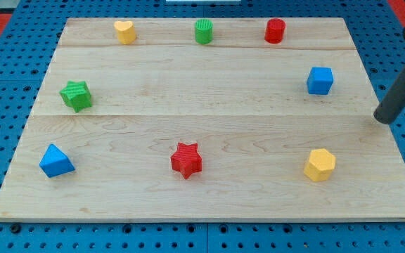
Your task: Move the blue cube towards the green star
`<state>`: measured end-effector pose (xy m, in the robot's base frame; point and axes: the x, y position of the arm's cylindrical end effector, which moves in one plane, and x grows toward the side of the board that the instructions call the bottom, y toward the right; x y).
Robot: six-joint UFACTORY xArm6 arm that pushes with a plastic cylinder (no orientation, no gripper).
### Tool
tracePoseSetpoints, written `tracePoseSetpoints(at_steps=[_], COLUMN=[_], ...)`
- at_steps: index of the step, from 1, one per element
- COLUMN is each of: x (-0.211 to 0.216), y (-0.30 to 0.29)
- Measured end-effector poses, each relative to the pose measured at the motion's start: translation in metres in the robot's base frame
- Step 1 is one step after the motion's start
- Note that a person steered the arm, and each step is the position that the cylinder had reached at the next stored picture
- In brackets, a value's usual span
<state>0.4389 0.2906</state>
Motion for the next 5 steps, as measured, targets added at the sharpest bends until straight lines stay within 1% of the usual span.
tracePoseSetpoints(at_steps=[1,2,3,4,5], x=[-0.033,-0.055,-0.070,-0.052,-0.062], y=[0.009,-0.012,-0.065,-0.157,-0.214])
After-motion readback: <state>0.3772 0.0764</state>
